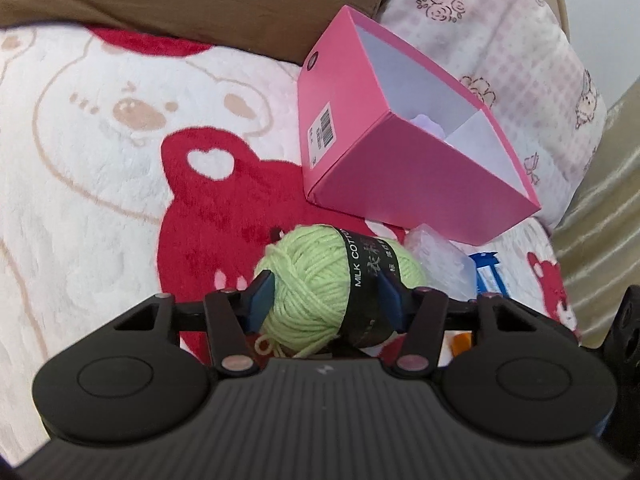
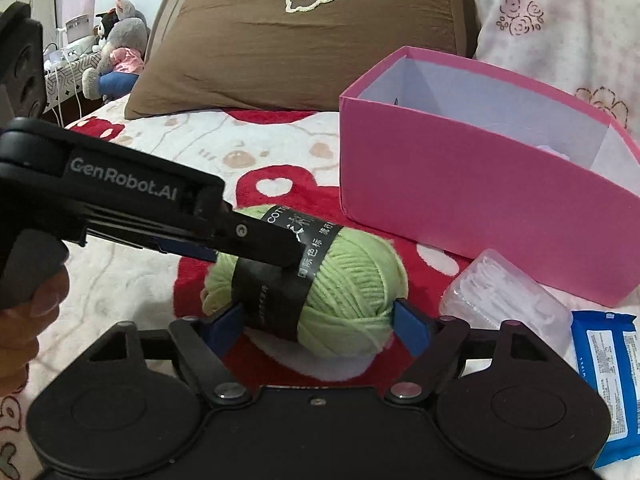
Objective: Organize objects
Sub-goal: 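Lift the yarn ball with the left gripper and carry it toward the box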
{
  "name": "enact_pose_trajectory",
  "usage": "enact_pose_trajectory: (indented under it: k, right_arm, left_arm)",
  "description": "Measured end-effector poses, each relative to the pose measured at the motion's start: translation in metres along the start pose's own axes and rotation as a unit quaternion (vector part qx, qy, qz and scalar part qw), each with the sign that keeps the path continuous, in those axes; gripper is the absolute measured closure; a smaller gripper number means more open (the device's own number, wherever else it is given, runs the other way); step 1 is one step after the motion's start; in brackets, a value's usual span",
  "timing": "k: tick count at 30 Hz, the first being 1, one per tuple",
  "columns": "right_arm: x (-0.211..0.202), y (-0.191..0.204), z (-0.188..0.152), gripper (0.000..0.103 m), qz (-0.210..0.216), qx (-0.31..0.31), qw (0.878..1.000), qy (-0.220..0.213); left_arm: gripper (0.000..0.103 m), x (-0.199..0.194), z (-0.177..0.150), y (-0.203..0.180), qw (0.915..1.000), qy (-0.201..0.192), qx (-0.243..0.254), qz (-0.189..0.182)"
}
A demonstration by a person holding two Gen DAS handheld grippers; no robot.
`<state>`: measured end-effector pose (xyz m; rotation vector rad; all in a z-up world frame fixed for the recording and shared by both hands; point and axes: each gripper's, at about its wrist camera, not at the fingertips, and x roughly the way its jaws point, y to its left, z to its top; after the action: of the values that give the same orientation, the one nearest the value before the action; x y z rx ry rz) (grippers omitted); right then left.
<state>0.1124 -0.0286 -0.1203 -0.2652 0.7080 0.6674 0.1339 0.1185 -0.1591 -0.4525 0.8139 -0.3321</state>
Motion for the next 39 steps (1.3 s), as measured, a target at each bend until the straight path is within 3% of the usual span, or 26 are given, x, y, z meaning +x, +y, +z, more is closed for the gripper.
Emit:
enact_pose_trajectory:
  k: [3,8,12,16,23,31,39]
  right_arm:
    - [0.006,-0.004,-0.004,0.020,-0.013,0.017,1.000,0.011]
    - [0.014,-0.012,-0.007,0.019,0.007,0.048,0.999,0.007]
    - [0.018,-0.007,-0.007,0.018,0.032,0.024,0.999,-0.008]
    - [0.018,-0.006,-0.004,0.024,0.037,0.011,0.999,-0.010]
    - [0.022,-0.008,0.000,0.028,0.039,0.006,0.999,-0.004]
    - [0.027,-0.009,-0.009,0.026,0.038,0.001,0.999,-0.019]
    - [0.003,-0.008,-0.010,0.029,0.044,-0.002,0.999,-0.032]
  left_arm:
    - [0.048,0.006,0.001,-0.001,0.9998,-0.011,0.014,0.008]
    - [0.050,0.005,0.003,0.005,1.0000,-0.009,0.002,0.002]
    - [0.053,0.005,0.002,0.005,0.9999,-0.008,0.007,0.000]
    - [0.053,0.009,0.001,0.006,0.9999,0.004,0.011,-0.006]
    - [0.053,0.013,0.004,0.018,0.9991,0.020,-0.032,-0.022]
    - [0.053,0.017,0.003,0.022,0.9987,0.021,-0.040,-0.024]
    - [0.051,-0.003,-0.005,-0.008,0.9994,0.023,0.003,-0.025]
